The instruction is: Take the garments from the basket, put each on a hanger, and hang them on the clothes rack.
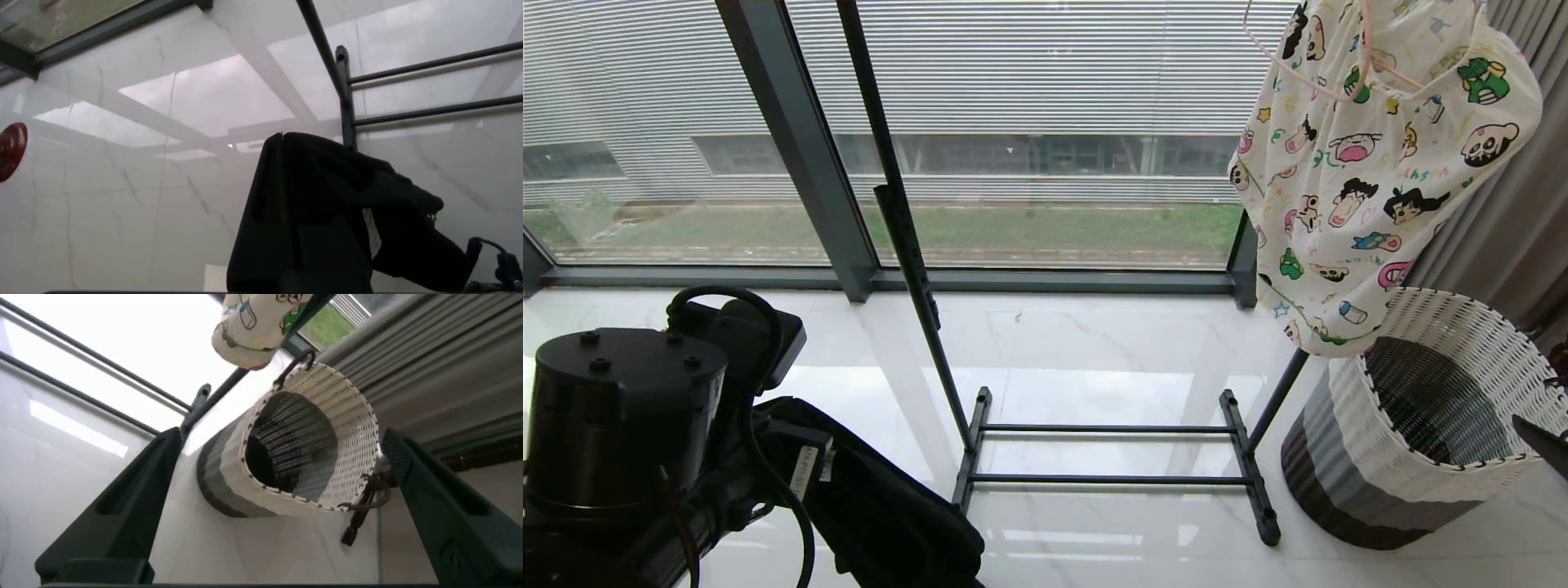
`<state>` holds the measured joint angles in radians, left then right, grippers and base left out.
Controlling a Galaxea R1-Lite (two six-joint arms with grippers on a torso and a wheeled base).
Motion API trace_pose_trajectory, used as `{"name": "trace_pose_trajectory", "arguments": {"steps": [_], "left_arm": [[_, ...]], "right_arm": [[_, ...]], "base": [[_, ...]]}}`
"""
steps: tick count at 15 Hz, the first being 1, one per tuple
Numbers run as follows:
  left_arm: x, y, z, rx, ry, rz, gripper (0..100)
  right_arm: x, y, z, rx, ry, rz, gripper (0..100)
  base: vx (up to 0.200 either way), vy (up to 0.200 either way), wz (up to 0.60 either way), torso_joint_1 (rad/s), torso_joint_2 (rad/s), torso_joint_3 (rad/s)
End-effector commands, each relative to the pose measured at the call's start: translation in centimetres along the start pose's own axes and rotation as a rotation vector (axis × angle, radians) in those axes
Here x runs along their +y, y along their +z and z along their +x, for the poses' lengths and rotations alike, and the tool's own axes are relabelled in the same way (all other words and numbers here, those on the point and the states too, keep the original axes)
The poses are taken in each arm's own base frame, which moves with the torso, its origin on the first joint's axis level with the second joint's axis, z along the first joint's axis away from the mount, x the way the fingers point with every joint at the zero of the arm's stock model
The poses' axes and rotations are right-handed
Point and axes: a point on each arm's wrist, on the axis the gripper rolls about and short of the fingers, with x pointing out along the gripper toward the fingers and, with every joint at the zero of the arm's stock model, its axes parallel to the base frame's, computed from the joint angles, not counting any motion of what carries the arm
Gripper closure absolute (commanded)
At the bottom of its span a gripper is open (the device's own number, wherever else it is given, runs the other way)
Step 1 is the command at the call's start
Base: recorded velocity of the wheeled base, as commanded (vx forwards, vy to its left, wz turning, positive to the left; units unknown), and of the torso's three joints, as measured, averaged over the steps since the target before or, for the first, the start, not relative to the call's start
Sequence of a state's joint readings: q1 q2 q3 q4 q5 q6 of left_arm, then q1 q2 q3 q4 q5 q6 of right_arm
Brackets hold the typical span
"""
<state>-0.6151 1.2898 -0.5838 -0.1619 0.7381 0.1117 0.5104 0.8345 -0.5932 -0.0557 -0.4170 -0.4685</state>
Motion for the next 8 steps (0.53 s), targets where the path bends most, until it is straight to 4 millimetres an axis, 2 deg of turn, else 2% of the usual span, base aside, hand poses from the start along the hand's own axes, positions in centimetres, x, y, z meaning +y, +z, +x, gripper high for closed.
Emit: {"name": "trace_pose_trajectory", "arguments": {"steps": [1,4,6,8], "left_arm": [[0.0,0.0,0.0,0.000,-0.002,0.001,100],[-0.2,-0.2,-0.1,-0.001,-0.010,0.006,100],[-0.1,-0.3,-0.2,-0.002,-0.010,0.003,100],[0.0,-0.3,-0.3,-0.004,-0.009,0.002,100]], "right_arm": [[0.4,0.8,1.6,-0.001,0.000,0.013,0],[0.3,3.4,4.0,-0.050,-0.023,0.085,0],[-0.2,5.6,5.3,-0.075,-0.034,0.160,0],[-0.5,7.2,6.2,-0.095,-0.042,0.238,0]], "base": [[0.000,0.200,0.00,-0.007,0.01,0.002],[0.000,0.000,0.00,0.000,0.00,0.000],[0.000,0.000,0.00,0.029,-0.18,-0.159],[0.000,0.000,0.00,0.139,-0.37,-0.268]]}}
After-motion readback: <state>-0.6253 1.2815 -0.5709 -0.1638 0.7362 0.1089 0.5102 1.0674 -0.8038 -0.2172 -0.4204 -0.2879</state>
